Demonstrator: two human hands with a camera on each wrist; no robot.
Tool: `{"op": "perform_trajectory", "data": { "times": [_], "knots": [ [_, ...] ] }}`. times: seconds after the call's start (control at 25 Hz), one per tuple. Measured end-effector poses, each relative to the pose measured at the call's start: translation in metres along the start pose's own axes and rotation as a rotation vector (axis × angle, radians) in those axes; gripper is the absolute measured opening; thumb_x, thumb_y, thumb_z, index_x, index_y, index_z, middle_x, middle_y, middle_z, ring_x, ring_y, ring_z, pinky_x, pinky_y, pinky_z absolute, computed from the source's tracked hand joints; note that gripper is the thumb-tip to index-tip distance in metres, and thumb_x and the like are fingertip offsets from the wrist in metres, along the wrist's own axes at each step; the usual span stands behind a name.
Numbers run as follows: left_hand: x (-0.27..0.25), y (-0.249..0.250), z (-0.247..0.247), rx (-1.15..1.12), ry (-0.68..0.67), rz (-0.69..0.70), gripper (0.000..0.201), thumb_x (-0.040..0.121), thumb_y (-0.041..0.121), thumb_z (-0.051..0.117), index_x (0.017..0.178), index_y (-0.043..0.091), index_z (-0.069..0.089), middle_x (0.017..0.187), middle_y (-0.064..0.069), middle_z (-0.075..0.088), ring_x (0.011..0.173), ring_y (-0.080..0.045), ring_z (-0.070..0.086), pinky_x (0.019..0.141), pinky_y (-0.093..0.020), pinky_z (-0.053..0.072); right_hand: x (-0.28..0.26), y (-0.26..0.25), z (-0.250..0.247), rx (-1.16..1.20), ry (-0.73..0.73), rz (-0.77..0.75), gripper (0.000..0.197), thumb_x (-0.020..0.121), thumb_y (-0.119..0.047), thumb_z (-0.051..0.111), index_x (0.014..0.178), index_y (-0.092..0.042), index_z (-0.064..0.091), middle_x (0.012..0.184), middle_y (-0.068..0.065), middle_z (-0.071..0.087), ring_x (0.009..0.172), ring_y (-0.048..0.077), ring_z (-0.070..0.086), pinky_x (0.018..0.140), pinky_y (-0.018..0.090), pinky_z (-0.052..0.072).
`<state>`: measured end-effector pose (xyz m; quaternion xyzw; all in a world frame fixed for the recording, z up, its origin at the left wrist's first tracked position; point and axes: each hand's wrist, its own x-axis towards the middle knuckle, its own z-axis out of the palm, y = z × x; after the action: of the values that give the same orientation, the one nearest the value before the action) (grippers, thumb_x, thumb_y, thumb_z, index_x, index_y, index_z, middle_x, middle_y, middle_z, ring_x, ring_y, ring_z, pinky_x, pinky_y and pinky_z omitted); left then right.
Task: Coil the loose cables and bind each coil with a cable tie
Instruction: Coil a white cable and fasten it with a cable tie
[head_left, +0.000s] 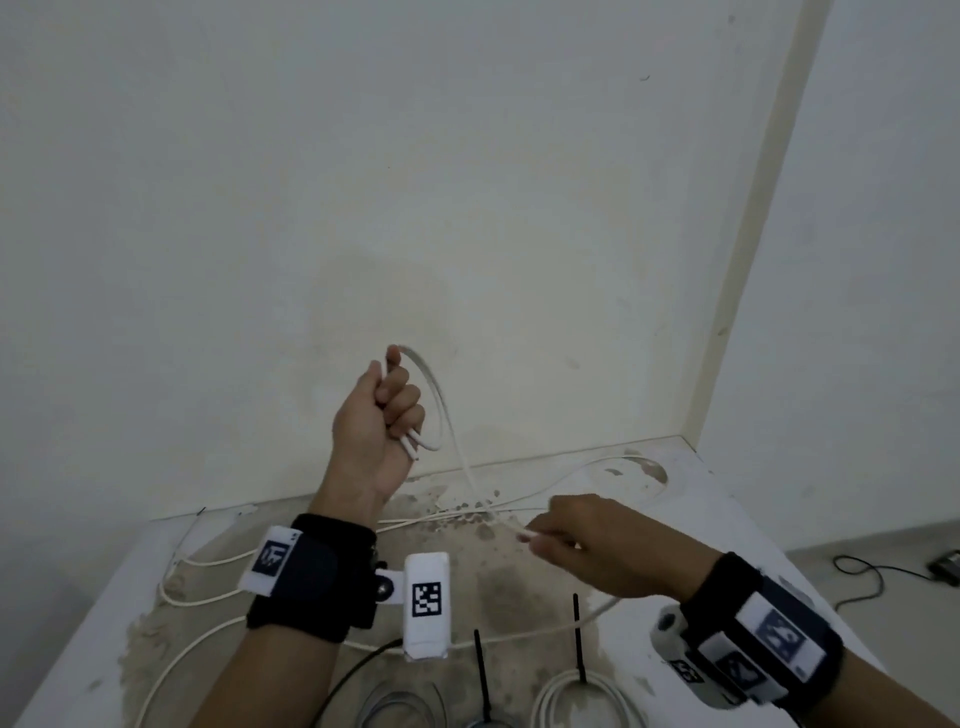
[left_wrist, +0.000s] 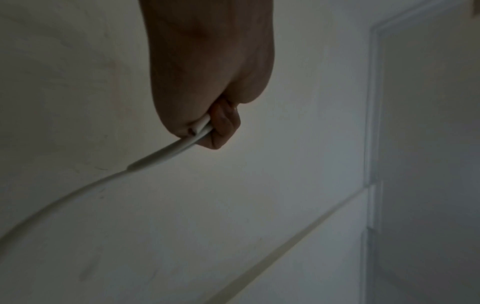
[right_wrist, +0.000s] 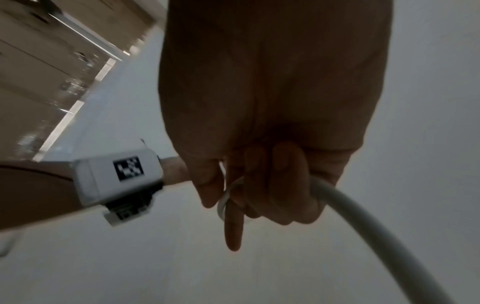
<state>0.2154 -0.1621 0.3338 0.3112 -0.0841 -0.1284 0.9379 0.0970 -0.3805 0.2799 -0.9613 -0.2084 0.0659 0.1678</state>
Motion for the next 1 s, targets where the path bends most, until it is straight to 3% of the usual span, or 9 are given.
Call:
{"op": "perform_trajectory", "data": {
  "times": [0.04, 0.16, 0.28, 0.36, 0.52, 0.64, 0.72, 0.84, 1.0],
  "knots": [
    [-0.002, -0.01, 0.005, 0.065, 0.005, -0.016, 0.033, 0.106, 0.026, 0.026, 0.093, 0.015, 0.055, 0.051, 0.009, 0.031, 0.035, -0.004, 0.025, 0.032, -0.015, 0.02, 0.0, -0.015, -0.008, -0.021, 0.021, -0.083, 0.033, 0.105, -0.037, 0.04, 0.089, -0.015, 0.058, 0.082, -0.004, 0.047, 0.072, 0.015, 0.045, 0.072, 0.035, 0.041],
    [-0.015, -0.035, 0.017, 0.369, -0.045, -0.064, 0.031, 0.106, 0.024, 0.028, 0.099, 0.012, 0.056, 0.052, 0.008, 0.031, 0.038, -0.005, 0.029, 0.036, -0.016, 0.026, 0.0, -0.039, -0.034, -0.001, 0.243, -0.21, 0.022, 0.102, -0.037, 0.052, 0.112, -0.028, 0.068, 0.088, -0.015, 0.051, 0.07, -0.001, 0.046, 0.068, 0.021, 0.041],
    [-0.033, -0.046, 0.019, 0.773, -0.152, -0.083, 0.035, 0.107, 0.025, 0.028, 0.105, 0.005, 0.058, 0.06, -0.003, 0.044, 0.05, -0.012, 0.054, 0.05, -0.021, 0.047, 0.002, -0.03, -0.054, 0.077, 0.516, -0.233, 0.011, 0.095, -0.038, 0.064, 0.1, -0.031, 0.071, 0.089, -0.014, 0.063, 0.065, 0.003, 0.052, 0.063, 0.022, 0.046],
    [-0.042, -0.045, 0.023, 0.952, -0.223, -0.112, 0.038, 0.107, 0.026, 0.029, 0.101, 0.003, 0.059, 0.072, -0.011, 0.055, 0.055, -0.018, 0.061, 0.048, -0.026, 0.046, 0.005, -0.022, -0.061, 0.132, 0.618, -0.203, 0.008, 0.092, -0.038, 0.067, 0.096, -0.032, 0.071, 0.087, -0.012, 0.066, 0.062, 0.01, 0.054, 0.059, 0.027, 0.046],
    [-0.046, -0.041, 0.034, 0.821, -0.297, -0.312, 0.034, 0.103, 0.025, 0.034, 0.091, 0.008, 0.062, 0.062, -0.002, 0.046, 0.037, -0.008, 0.027, 0.039, -0.02, 0.021, 0.015, -0.013, -0.065, 0.324, 0.697, -0.152, 0.006, 0.09, -0.034, 0.071, 0.09, -0.028, 0.071, 0.089, -0.004, 0.061, 0.061, 0.016, 0.05, 0.058, 0.018, 0.04],
    [-0.039, -0.037, 0.032, 0.547, -0.255, -0.423, 0.035, 0.101, 0.027, 0.037, 0.089, 0.007, 0.063, 0.049, 0.005, 0.028, 0.035, -0.004, 0.023, 0.036, -0.018, 0.016, 0.026, -0.006, -0.061, 0.452, 0.769, -0.091, 0.007, 0.094, -0.028, 0.066, 0.092, -0.025, 0.072, 0.092, 0.003, 0.059, 0.065, 0.009, 0.047, 0.063, 0.015, 0.038],
    [-0.036, -0.033, 0.029, 0.427, -0.255, -0.42, 0.033, 0.099, 0.032, 0.039, 0.086, 0.008, 0.058, 0.046, 0.008, 0.027, 0.036, -0.004, 0.025, 0.037, -0.018, 0.018, 0.031, 0.0, -0.052, 0.51, 0.735, -0.062, 0.021, 0.103, -0.03, 0.051, 0.096, -0.026, 0.07, 0.086, 0.001, 0.062, 0.065, 0.004, 0.047, 0.064, 0.018, 0.037],
    [-0.036, -0.031, 0.028, 0.367, -0.205, -0.378, 0.036, 0.102, 0.034, 0.036, 0.083, 0.011, 0.055, 0.046, 0.009, 0.026, 0.036, -0.003, 0.023, 0.037, -0.017, 0.015, 0.037, -0.003, -0.038, 0.673, 0.637, -0.056, 0.037, 0.108, -0.032, 0.034, 0.094, -0.023, 0.067, 0.068, -0.003, 0.057, 0.054, 0.007, 0.039, 0.054, 0.02, 0.034],
    [-0.039, -0.038, 0.022, 0.675, -0.09, -0.157, 0.044, 0.105, 0.04, 0.03, 0.087, 0.011, 0.058, 0.052, 0.006, 0.025, 0.04, -0.008, 0.026, 0.04, -0.019, 0.025, 0.047, -0.006, -0.032, 0.854, 0.743, 0.076, 0.042, 0.107, -0.034, 0.037, 0.09, -0.009, 0.065, 0.063, 0.003, 0.037, 0.052, 0.01, 0.029, 0.048, 0.023, 0.028]
  ]
}}
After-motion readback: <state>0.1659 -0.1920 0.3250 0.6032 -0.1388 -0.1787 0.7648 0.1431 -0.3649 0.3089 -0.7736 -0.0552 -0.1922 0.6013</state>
